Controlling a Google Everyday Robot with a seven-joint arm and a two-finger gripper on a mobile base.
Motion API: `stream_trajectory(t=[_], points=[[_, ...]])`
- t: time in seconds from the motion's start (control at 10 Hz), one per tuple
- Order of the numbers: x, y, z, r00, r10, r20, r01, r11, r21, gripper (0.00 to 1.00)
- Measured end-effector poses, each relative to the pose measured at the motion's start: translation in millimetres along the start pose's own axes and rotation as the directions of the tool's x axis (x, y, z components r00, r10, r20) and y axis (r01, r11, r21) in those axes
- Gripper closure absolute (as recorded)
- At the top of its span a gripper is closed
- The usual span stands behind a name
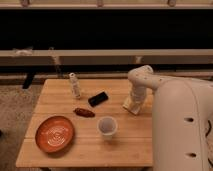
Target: Wipe the white sponge on the table
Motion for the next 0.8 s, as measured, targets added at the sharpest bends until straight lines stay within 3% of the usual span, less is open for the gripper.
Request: stream_trajectory(t=[0.4, 0.8], points=[[-5.0, 9.9, -2.5, 0.999, -0.036, 0.007, 0.036, 0.999, -0.005, 1.00], [-36.4, 85.0, -26.2, 0.988, -0.151, 0.044, 0.154, 0.987, -0.056, 1.00]])
